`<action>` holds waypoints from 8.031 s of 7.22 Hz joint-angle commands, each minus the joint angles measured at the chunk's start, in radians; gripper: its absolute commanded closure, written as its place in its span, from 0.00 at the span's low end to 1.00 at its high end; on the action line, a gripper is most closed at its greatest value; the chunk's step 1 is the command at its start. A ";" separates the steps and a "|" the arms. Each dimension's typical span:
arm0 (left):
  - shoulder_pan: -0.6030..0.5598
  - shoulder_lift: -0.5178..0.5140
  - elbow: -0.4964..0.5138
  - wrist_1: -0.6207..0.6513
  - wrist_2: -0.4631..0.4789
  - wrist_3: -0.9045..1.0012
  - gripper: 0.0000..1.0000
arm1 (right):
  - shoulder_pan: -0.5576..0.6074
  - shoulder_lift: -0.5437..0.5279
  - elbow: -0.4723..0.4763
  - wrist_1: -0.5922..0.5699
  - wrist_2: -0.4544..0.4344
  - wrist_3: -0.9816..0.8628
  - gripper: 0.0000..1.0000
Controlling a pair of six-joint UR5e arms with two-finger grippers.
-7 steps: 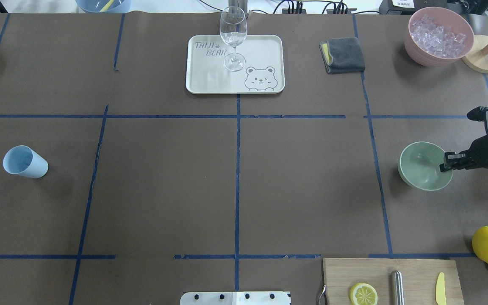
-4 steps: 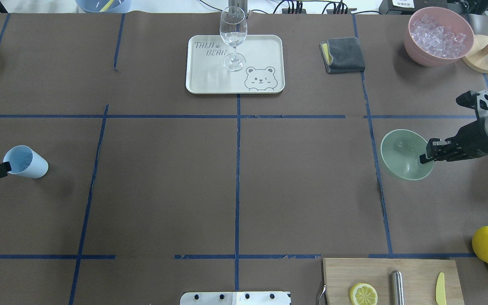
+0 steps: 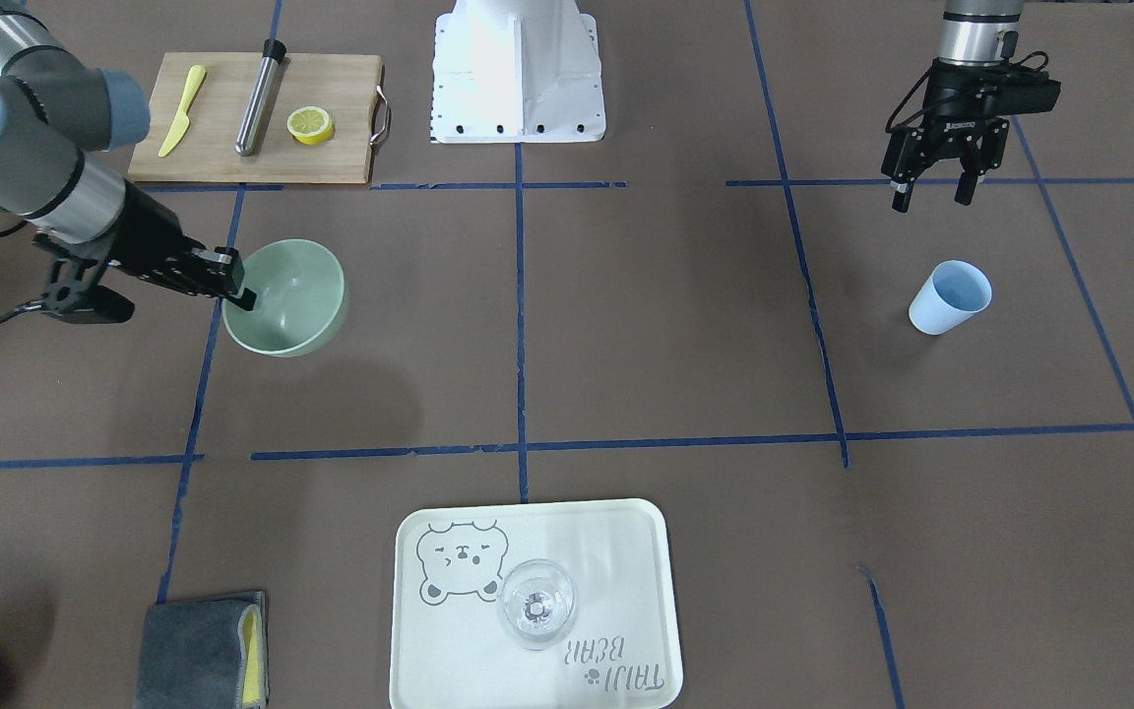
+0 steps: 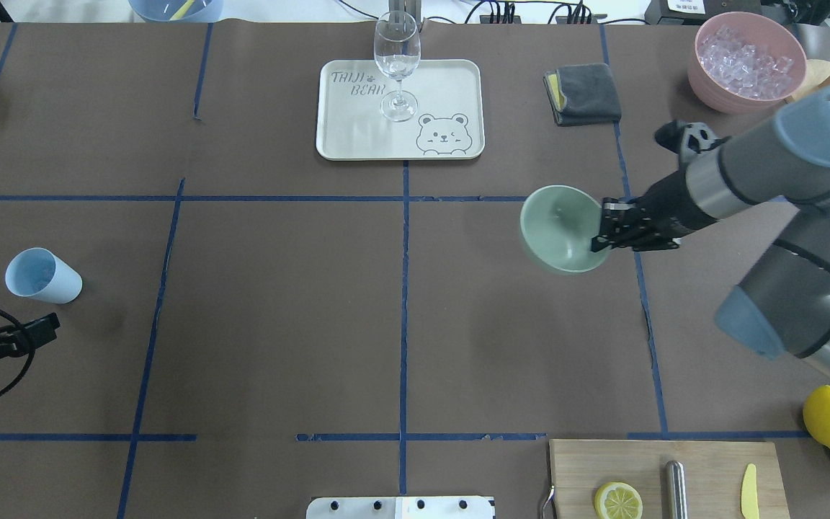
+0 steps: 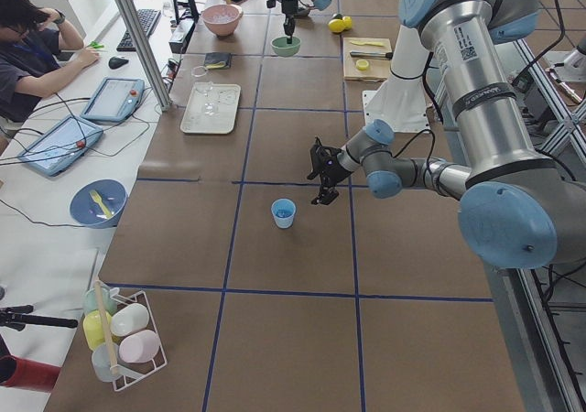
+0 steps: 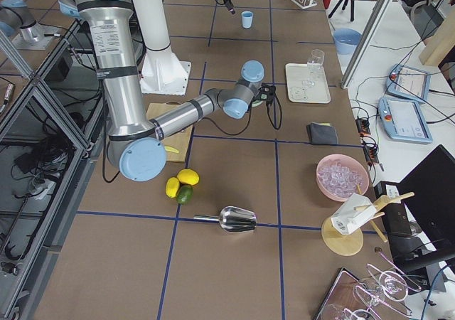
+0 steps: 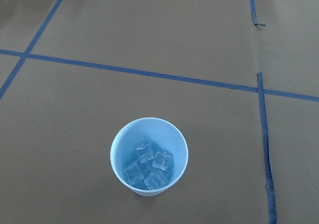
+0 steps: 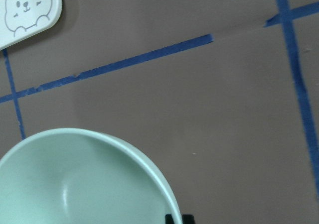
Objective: Pour ice into bowl
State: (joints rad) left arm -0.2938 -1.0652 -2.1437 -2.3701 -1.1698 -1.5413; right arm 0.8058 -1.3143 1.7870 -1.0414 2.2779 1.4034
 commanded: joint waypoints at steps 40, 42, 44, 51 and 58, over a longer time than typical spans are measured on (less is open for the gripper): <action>-0.092 -0.375 0.620 -0.519 0.486 0.492 1.00 | -0.274 0.657 -0.408 -0.381 -0.439 0.183 0.00; -0.122 -0.415 0.619 -0.541 0.480 0.572 1.00 | -0.258 0.520 -0.266 -0.379 -0.437 0.128 0.00; -0.119 -0.452 0.584 -0.540 0.480 0.674 1.00 | -0.246 0.465 -0.221 -0.379 -0.437 0.100 0.00; -0.110 -0.590 0.568 -0.483 0.489 1.038 1.00 | -0.228 0.184 0.043 -0.361 -0.437 -0.029 0.00; 0.005 -0.674 0.423 0.055 0.635 1.264 1.00 | -0.240 0.184 0.039 -0.361 -0.440 -0.020 0.00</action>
State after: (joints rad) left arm -0.3131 -1.7164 -1.7169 -2.3637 -0.5814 -0.3506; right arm 0.5683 -1.1300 1.8282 -1.4020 1.8378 1.3826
